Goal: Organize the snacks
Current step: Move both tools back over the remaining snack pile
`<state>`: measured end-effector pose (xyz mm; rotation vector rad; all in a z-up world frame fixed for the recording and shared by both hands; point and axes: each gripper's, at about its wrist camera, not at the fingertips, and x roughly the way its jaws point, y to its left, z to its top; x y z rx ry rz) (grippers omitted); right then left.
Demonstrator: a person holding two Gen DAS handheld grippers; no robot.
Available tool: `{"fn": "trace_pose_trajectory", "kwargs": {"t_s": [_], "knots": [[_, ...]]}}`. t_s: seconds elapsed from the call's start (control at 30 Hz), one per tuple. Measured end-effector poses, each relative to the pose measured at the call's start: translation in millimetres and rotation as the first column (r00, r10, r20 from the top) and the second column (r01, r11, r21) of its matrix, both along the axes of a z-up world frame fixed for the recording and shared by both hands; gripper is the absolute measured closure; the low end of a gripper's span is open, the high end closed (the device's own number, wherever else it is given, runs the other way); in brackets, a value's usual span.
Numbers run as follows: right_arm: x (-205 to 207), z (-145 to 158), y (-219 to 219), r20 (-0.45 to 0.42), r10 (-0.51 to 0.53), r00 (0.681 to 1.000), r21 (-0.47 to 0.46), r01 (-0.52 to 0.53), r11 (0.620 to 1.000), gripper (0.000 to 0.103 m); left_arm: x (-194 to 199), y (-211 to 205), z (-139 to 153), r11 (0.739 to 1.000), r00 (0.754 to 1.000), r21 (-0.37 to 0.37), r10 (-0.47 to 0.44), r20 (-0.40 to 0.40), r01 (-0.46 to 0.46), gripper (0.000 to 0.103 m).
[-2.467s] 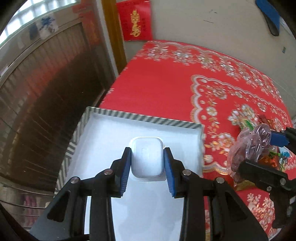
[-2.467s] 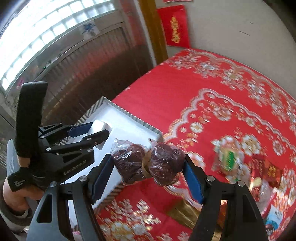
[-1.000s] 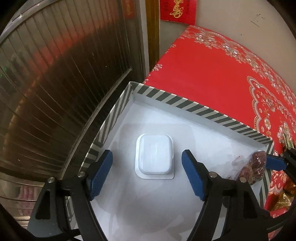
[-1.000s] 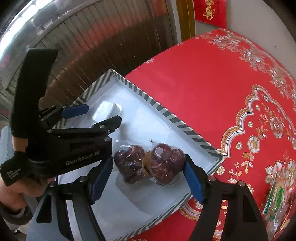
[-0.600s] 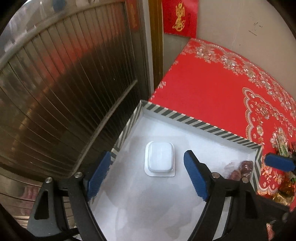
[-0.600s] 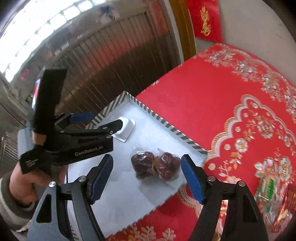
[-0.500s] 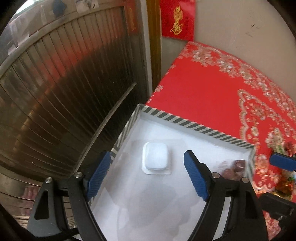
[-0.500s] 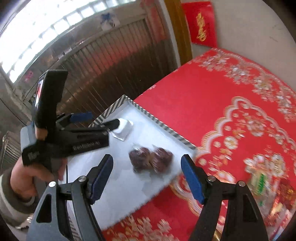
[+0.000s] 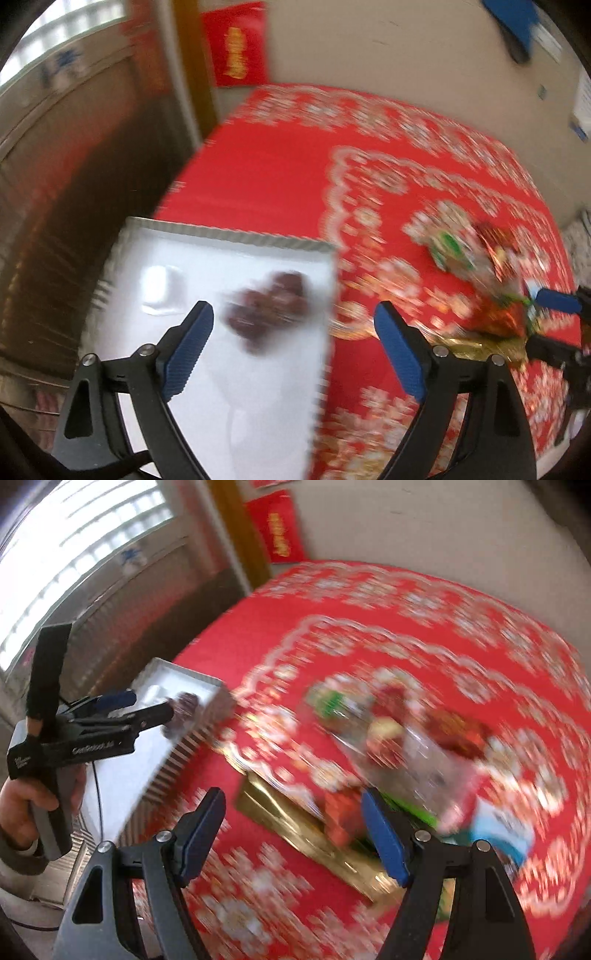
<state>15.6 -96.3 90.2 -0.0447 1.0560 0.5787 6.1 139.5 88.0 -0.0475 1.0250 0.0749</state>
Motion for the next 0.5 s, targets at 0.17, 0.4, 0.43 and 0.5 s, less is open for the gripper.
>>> {"fn": "trace_pose_trajectory", "kwargs": {"t_s": [0.17,0.4,0.43,0.5], "knots": [[-17,-13,-41,-0.041,-0.055,0.998,-0.018,0.054,0.998,0.027,-2,-49,-14,0.996,0.995,-0.004,-0.090,-0.045,0.090,0.014],[-32,-28,-75,-0.090,-0.093,0.992,-0.006,0.093,0.996,0.027,-11,-100,-20,0.968,0.967,0.003,-0.251,-0.049,0.251,0.014],[-33,-29,-78,-0.095,-0.096,0.991,-0.002,0.097,0.995,0.027,-12,-107,-23,0.959,0.958,-0.004,-0.282,-0.048,0.282,0.014],[-35,-30,-83,-0.098,-0.102,0.990,0.001,0.102,0.995,0.027,-11,-121,-29,0.938,0.937,0.003,-0.345,-0.055,0.346,0.014]]}}
